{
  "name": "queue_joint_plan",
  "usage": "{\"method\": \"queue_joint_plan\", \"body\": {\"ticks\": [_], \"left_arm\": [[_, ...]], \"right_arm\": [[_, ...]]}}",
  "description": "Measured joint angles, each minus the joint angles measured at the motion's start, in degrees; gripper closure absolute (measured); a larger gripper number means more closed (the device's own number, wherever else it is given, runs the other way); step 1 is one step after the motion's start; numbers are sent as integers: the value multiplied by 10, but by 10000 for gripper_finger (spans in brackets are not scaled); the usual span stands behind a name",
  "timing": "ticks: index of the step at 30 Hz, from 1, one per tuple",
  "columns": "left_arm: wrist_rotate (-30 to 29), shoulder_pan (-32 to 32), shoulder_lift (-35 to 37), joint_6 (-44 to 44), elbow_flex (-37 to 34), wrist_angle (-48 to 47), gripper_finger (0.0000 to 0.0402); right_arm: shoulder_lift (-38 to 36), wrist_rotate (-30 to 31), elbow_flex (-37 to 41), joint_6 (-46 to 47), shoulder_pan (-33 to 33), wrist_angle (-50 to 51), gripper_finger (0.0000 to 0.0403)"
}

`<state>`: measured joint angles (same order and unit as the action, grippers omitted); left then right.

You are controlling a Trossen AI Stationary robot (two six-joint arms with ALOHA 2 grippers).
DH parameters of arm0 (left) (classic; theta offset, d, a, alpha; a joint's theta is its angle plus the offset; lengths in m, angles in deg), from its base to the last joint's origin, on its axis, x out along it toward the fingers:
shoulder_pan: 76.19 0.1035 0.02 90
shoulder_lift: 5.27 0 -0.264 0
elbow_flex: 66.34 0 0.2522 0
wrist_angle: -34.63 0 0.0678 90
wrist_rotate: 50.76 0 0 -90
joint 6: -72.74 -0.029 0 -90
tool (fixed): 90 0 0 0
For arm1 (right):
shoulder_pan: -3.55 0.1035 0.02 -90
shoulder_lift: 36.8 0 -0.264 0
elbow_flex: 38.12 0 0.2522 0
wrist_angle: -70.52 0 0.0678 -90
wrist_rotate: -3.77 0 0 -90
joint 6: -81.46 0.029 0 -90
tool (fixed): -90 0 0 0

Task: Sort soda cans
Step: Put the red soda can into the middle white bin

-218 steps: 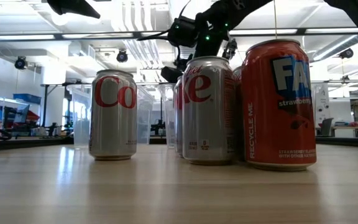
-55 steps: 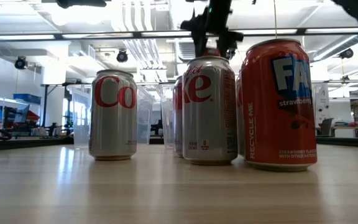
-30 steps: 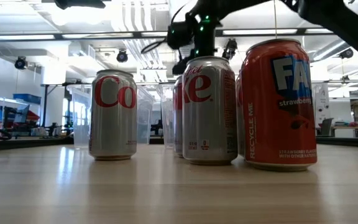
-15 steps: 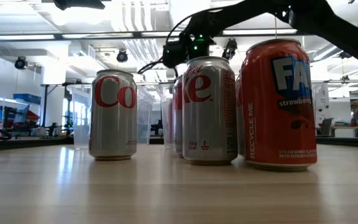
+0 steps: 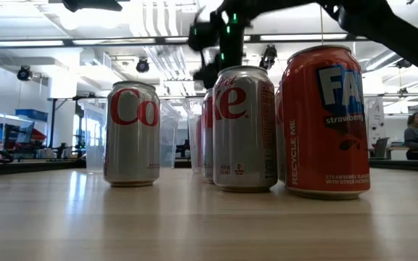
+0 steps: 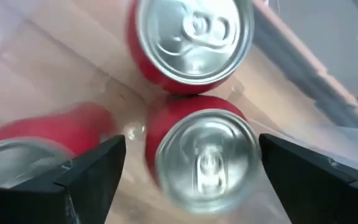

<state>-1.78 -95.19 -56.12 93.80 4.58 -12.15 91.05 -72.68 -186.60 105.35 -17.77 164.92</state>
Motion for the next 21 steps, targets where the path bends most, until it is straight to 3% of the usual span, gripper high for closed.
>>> {"method": "queue_joint_plan", "body": {"ticks": [5,13,17,21], "left_arm": [[0,0,0,-4,0,0,56],[0,0,0,-10,0,0,56],[0,0,0,-10,0,0,56],[1,-1,0,-10,0,0,56]], "right_arm": [[-57,-6,22,-2,44,-32,42],[-69,-64,33,147,86,-6,42],[-61,-63,43,243,92,-7,42],[-47,-61,54,270,89,-16,42]]}}
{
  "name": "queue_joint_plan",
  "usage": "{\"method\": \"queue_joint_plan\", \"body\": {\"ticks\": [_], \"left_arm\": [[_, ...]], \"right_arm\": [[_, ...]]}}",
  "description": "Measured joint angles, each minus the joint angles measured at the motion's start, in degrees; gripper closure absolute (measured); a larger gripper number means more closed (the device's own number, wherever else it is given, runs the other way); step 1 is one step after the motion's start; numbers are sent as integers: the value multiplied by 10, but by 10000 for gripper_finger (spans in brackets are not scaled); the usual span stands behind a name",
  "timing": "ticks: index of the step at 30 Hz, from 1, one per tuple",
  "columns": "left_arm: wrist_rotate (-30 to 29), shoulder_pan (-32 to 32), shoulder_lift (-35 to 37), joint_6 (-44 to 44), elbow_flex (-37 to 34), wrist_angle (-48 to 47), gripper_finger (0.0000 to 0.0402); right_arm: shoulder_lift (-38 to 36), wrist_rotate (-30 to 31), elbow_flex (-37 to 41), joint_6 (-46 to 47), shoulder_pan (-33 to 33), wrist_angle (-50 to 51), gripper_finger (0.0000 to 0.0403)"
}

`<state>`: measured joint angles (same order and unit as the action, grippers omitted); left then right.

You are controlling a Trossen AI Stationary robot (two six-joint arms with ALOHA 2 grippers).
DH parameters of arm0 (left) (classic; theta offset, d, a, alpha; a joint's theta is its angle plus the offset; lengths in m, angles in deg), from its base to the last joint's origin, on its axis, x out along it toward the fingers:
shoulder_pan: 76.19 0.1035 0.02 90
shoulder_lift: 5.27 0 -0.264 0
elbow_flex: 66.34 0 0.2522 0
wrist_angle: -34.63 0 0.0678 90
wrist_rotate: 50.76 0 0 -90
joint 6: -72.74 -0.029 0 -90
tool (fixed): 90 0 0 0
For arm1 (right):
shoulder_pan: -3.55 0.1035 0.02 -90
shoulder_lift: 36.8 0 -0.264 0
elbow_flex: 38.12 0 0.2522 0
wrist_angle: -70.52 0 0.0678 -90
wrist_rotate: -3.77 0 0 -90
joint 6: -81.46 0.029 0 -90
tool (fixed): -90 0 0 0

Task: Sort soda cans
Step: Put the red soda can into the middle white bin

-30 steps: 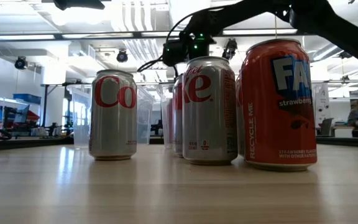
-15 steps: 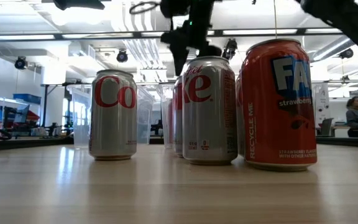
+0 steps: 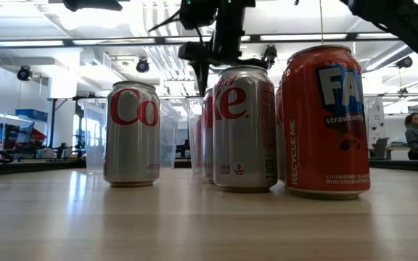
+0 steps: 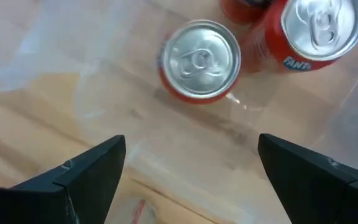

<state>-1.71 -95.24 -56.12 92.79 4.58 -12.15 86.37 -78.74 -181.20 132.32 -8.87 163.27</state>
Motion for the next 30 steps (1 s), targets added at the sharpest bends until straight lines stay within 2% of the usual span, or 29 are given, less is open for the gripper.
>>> {"method": "queue_joint_plan", "body": {"ticks": [9,15,26,30], "left_arm": [[14,-1,-1,4,0,2,56],[15,-1,-1,4,0,3,56],[15,-1,-1,0,0,4,56],[15,-1,-1,-1,0,4,56]], "right_arm": [[18,-1,19,37,-10,-25,46],[19,-2,26,107,-20,-40,86],[19,15,58,157,-21,-65,147],[19,-15,80,161,-26,-102,162]]}}
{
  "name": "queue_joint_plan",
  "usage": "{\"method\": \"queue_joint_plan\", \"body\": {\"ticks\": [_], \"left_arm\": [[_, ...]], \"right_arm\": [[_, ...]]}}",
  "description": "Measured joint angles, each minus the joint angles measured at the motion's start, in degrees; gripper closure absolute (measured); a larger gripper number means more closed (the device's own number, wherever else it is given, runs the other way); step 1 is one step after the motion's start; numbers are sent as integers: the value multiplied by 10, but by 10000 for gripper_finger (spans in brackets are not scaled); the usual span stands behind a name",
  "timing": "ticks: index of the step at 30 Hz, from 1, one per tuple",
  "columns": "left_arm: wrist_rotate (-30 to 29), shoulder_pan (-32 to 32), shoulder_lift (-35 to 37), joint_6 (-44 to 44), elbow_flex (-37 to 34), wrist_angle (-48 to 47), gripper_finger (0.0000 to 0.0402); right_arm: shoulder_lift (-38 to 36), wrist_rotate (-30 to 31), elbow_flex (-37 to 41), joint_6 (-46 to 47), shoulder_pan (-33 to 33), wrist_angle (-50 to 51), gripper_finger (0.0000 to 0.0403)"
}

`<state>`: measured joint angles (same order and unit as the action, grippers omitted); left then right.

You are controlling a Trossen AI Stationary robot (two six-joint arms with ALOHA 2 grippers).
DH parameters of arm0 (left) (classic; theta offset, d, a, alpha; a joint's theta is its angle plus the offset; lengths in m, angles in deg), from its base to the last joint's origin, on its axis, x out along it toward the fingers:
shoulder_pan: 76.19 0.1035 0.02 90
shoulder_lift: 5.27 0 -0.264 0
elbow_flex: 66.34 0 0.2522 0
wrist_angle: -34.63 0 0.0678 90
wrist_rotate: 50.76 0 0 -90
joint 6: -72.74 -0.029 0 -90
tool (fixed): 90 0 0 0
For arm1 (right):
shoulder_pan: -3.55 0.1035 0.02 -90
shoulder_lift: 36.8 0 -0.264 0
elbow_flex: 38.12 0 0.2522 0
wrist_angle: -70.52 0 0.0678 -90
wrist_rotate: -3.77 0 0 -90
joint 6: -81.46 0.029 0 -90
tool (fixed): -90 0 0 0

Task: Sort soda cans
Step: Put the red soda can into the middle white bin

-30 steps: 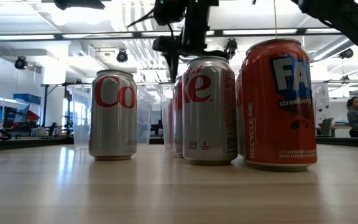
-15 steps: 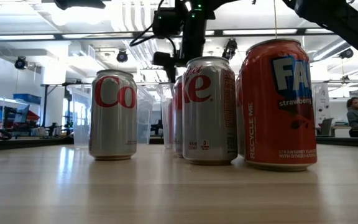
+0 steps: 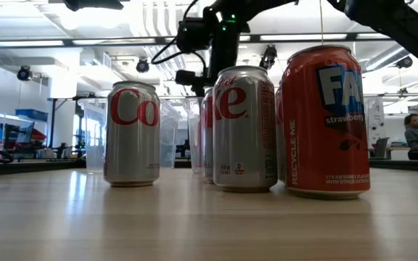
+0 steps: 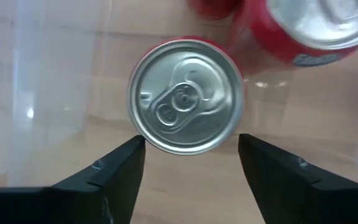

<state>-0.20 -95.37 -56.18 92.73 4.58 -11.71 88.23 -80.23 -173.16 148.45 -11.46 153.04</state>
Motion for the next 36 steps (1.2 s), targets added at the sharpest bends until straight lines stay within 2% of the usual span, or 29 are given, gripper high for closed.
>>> {"method": "queue_joint_plan", "body": {"ticks": [8,15,19,23,31,36], "left_arm": [[0,0,0,3,0,0,56],[0,0,0,4,0,0,56],[0,0,0,5,0,0,56],[0,0,0,5,0,0,56],[0,0,0,5,0,0,56],[0,0,0,4,0,-1,56]], "right_arm": [[0,-5,32,7,0,-37,204],[0,18,19,-7,-2,-44,261],[0,21,4,-11,-1,-43,277],[0,17,-11,-20,-1,-19,268],[-14,11,-13,-94,1,24,222],[-63,56,-13,-150,10,27,182]]}}
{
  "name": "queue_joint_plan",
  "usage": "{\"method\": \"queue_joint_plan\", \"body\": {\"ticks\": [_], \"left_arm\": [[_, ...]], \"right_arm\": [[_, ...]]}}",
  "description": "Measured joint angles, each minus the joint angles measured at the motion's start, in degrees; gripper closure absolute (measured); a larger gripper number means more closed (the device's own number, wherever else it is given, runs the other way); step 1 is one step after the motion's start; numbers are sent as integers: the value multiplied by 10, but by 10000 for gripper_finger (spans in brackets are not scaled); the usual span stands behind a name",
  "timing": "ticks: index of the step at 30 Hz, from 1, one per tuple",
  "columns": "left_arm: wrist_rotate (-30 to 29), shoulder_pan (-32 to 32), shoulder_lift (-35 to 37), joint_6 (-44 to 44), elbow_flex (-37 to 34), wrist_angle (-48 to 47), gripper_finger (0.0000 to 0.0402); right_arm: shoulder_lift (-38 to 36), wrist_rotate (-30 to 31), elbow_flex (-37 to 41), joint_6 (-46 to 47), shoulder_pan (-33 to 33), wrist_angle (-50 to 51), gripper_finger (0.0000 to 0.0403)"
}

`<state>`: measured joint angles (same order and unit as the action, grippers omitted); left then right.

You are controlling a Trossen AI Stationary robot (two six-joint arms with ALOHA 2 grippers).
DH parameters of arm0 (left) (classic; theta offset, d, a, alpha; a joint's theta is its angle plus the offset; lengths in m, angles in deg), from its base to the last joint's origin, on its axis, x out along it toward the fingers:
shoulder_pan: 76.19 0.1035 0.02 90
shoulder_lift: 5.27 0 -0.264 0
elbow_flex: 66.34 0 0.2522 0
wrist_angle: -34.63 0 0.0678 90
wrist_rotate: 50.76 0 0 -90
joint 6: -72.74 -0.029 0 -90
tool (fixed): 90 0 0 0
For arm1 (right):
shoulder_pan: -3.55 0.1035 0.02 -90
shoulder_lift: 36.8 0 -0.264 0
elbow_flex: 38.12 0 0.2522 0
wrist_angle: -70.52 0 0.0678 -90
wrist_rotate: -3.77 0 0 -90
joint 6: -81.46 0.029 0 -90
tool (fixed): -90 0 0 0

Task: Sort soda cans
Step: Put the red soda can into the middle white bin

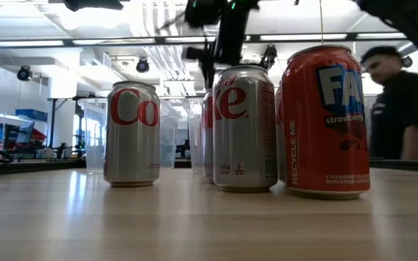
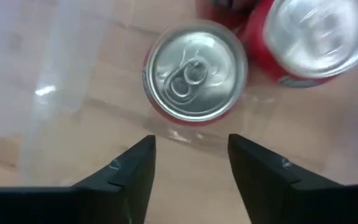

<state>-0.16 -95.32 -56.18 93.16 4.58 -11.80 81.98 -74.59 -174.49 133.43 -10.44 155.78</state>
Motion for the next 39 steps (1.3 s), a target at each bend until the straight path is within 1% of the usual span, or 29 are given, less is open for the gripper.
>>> {"method": "queue_joint_plan", "body": {"ticks": [2,5,7,12,14,15,17,19,22,24,26,28,30,31,33,35,37,39], "left_arm": [[0,0,0,-3,0,0,56],[0,0,0,-4,0,0,56],[0,0,0,-4,0,0,56],[0,0,0,-4,0,0,56],[0,0,1,-4,0,0,56],[0,0,1,-4,0,0,56],[0,0,2,-6,0,0,56],[0,0,2,-10,0,1,56],[0,0,2,-15,0,3,56],[0,0,2,-22,0,9,56],[4,0,2,-29,0,18,56],[42,0,2,-48,0,30,56],[87,0,2,-60,0,43,56],[99,-1,2,-61,1,48,56],[104,0,1,-65,3,58,56],[104,0,1,-79,5,66,56],[100,1,-1,-100,10,81,56],[97,2,-3,-121,14,101,56]], "right_arm": [[-26,16,0,-9,8,-4,162],[-63,21,0,-28,27,-2,129],[-83,21,0,-72,52,1,108],[-119,19,8,-208,135,29,70],[-123,22,10,-226,174,51,61],[-123,27,10,-217,193,63,58],[-119,47,10,-158,228,92,51],[-111,60,12,-63,256,120,46],[-94,64,14,90,288,177,41],[-83,64,16,165,310,185,39],[-81,62,21,212,334,176,39],[-80,60,23,241,363,147,39],[-80,51,25,306,386,160,39],[-79,41,27,347,396,178,39],[-79,25,42,413,409,186,39],[-79,21,60,456,420,181,39],[-79,15,80,486,426,166,39],[-78,8,106,497,427,125,39]]}}
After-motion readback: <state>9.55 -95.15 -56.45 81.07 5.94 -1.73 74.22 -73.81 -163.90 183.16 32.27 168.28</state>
